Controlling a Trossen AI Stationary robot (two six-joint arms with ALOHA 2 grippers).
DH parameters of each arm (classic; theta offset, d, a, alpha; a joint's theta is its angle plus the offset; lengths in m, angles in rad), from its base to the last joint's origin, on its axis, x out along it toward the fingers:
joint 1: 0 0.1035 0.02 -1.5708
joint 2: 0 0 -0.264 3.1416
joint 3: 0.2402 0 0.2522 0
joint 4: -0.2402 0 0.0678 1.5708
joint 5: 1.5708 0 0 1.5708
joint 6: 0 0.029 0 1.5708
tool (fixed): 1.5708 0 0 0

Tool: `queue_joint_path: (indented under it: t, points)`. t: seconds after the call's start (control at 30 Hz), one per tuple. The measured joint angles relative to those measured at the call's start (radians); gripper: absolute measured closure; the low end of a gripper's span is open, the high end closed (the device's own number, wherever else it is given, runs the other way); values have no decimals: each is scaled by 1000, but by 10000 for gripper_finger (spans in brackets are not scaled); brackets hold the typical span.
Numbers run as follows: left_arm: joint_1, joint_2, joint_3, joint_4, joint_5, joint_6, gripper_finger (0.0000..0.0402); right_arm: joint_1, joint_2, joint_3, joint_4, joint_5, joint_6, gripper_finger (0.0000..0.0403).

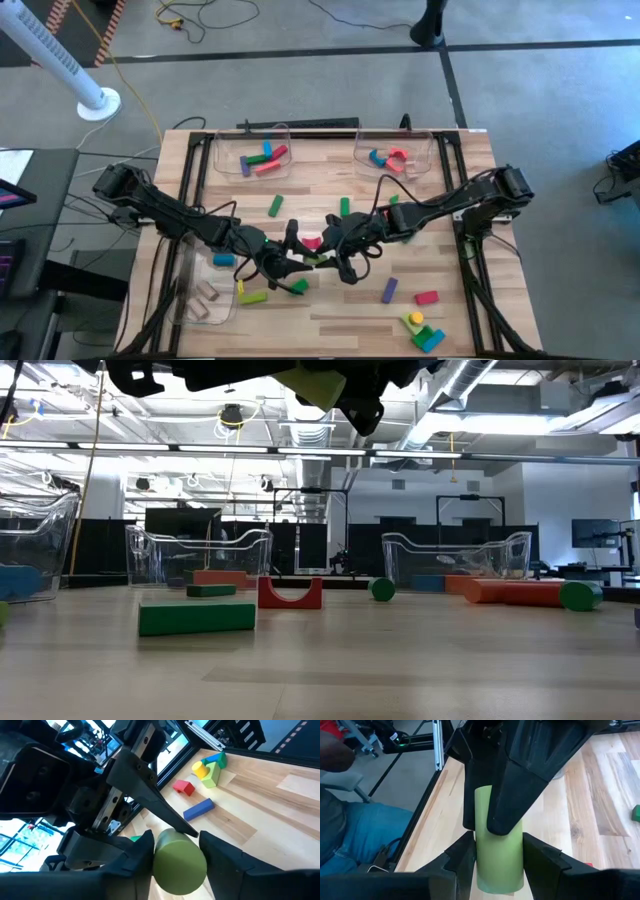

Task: Sort blocks by size
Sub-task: Put the light green cylindrical block into the bottom left transparent bin

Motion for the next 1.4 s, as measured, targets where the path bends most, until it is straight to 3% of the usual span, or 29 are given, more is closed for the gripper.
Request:
queue_joint_path:
  t: [0.17, 0.47, 0.73, 0.87, 1.0, 1.13, 1.4]
  points:
    - [0, 0, 0, -2, -1, 0, 273, 0, 0, 0, 0, 0, 0, 231]
    - [0, 0, 0, -3, -1, 0, 274, 0, 0, 0, -3, 1, -9, 227]
    - [-16, -9, 0, -39, 0, -1, 274, 0, -2, 0, -48, 3, -16, 179]
    - [-41, -47, 0, -99, -47, 0, 274, -9, -3, 0, -92, 18, -19, 164]
    - [-82, -119, 38, -300, -126, -34, 274, -20, -5, 0, -166, 36, -30, 163]
    - [-141, -209, 101, -601, -196, -156, 274, -24, -5, 0, -251, 36, -29, 163]
    - [-266, -346, 281, -1247, -250, -645, 274, -8, -5, 0, -344, 36, -26, 163]
